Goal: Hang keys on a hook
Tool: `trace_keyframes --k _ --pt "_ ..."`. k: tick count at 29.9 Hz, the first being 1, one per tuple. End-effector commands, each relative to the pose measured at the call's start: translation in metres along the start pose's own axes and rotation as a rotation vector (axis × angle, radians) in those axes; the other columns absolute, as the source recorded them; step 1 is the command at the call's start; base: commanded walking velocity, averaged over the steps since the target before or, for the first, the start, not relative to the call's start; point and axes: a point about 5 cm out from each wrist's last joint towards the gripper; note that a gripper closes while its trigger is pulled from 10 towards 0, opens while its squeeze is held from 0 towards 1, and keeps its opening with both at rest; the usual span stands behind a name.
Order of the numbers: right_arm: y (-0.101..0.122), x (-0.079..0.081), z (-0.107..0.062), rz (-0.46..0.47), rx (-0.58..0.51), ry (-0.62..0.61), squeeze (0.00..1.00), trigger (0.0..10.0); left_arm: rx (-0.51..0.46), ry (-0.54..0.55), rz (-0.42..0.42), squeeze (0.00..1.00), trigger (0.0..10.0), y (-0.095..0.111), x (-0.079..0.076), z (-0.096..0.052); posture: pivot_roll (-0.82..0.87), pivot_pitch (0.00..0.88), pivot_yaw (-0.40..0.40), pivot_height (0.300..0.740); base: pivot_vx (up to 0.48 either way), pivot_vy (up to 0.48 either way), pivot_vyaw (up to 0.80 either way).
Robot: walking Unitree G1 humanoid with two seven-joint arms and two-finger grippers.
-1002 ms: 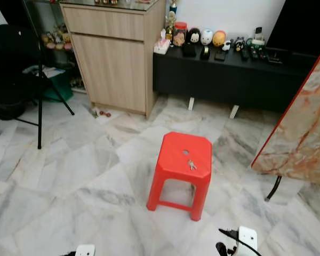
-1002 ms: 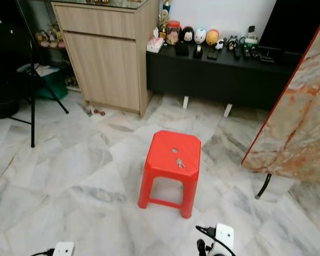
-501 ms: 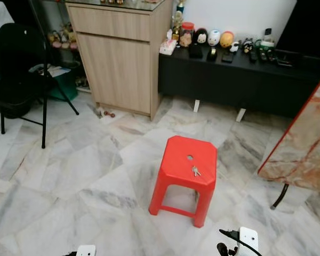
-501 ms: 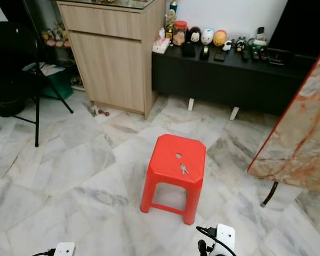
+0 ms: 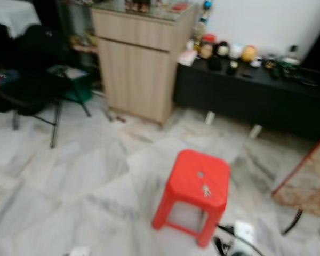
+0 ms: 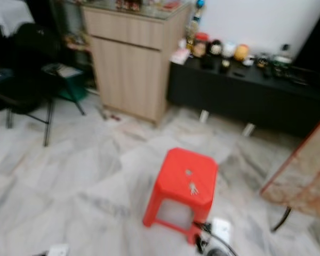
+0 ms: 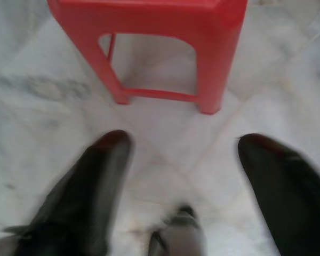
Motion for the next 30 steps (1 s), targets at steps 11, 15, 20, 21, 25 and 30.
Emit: trace_keyframes --k 11,15,20,21,25,30 --pt "-0.008 -0.0166 -0.0036 -0.003 0.03 -0.046 0.0 10.0 -0.022 -0.033 0.005 0.0 10.0 0.0077 -0.0126 0.0024 0.04 0.0 -0.054 0.74 0.322 0.0 0.0" --pt "-0.0077 -0.0166 -0.0035 0.0 0.029 -0.047 0.0 10.0 -0.024 -0.034 0.006 0.0 10.0 0.0089 -0.0134 0.0027 0.04 0.0 -0.053 0.74 0.326 0.0 0.0" --pt "-0.0076 -0.0167 -0.0035 0.003 0.03 -0.05 0.0 10.0 -0.025 -0.034 0.005 0.0 10.0 0.0091 -0.0133 0.0027 0.04 0.0 -0.054 0.74 0.325 0.0 0.0" --pt "-0.0076 -0.0167 -0.0035 0.005 0.03 -0.05 0.0 10.0 -0.026 -0.034 0.004 0.0 10.0 0.0091 -0.0133 0.0027 0.04 0.0 -0.053 0.74 0.326 0.0 0.0" --pt "-0.0077 -0.0168 -0.0035 0.007 0.031 -0.052 0.0 10.0 -0.028 -0.034 0.005 0.0 10.0 0.0095 -0.0132 0.0027 0.04 0.0 -0.054 0.74 0.325 0.0 0.0" --pt "-0.0073 -0.017 -0.0035 0.009 0.03 -0.051 0.0 10.0 -0.03 -0.029 0.005 0.0 10.0 0.0106 -0.0131 0.0029 0.04 0.0 -0.056 0.74 0.108 0.0 0.0"
Point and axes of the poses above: a point about 5 cm out from each wrist's last joint towards the gripper, its own z axis pointing out of the wrist towards the gripper, its own y axis along the axis of the wrist's last joint, x = y × z, and after that the axes turned 1 degree about -z, right-handed
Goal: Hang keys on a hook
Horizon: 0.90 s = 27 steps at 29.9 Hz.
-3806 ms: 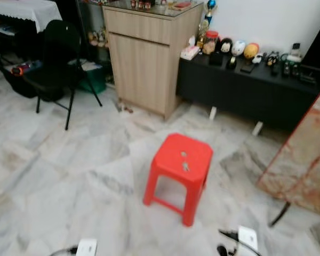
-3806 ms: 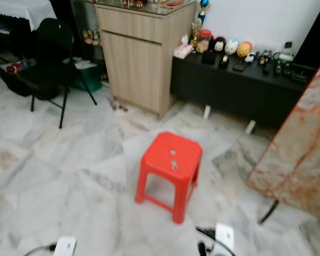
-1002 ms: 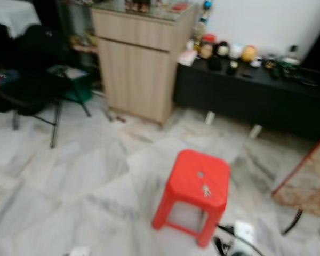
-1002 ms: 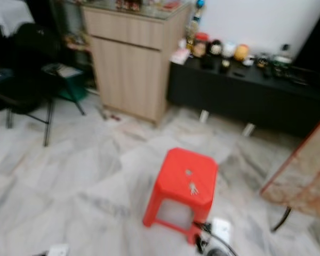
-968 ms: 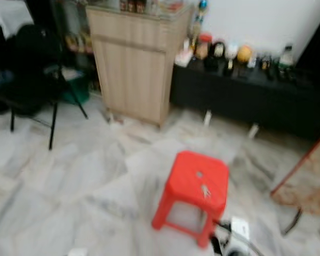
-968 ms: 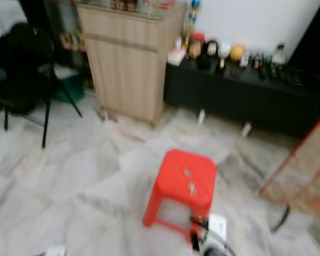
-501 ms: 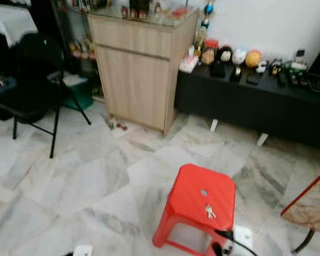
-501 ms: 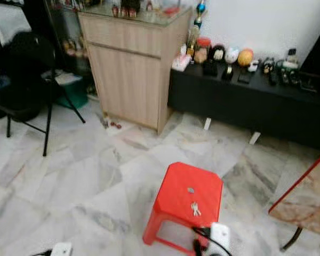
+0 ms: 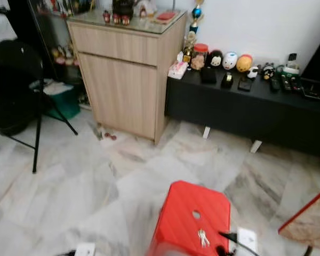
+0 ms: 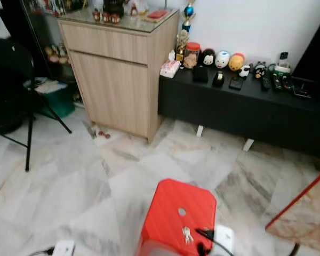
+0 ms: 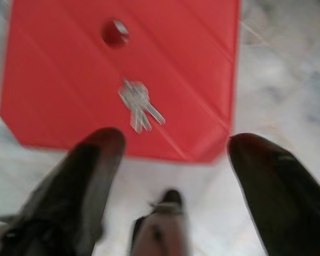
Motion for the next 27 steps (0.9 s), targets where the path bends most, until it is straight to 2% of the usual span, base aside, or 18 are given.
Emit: trace_keyframes --k 1,7,17,27 --pt "-0.003 -0.0145 -0.0025 0.004 0.01 -0.04 0.0 10.0 0.002 -0.014 0.002 0.0 10.0 0.0002 -0.0063 0.0008 0.04 0.0 -0.056 0.74 0.0 0.0 0.0" --pt "-0.0009 -0.0134 -0.0022 -0.013 0.001 -0.021 0.0 10.0 0.001 -0.01 -0.003 0.0 10.0 0.0006 -0.0046 0.0007 0.04 0.0 -0.059 0.74 0.0 0.0 0.0" --pt "-0.0007 -0.0135 -0.0021 -0.004 0.003 -0.024 0.0 10.0 0.002 -0.009 -0.006 0.0 10.0 0.0005 -0.004 0.0007 0.04 0.0 -0.06 0.74 0.0 0.0 0.69" --pt "0.0003 -0.0129 -0.0019 0.021 -0.008 -0.026 0.0 10.0 0.009 -0.004 -0.009 0.0 10.0 -0.0019 0.001 -0.0004 0.03 0.0 -0.057 0.74 0.0 0.0 0.0"
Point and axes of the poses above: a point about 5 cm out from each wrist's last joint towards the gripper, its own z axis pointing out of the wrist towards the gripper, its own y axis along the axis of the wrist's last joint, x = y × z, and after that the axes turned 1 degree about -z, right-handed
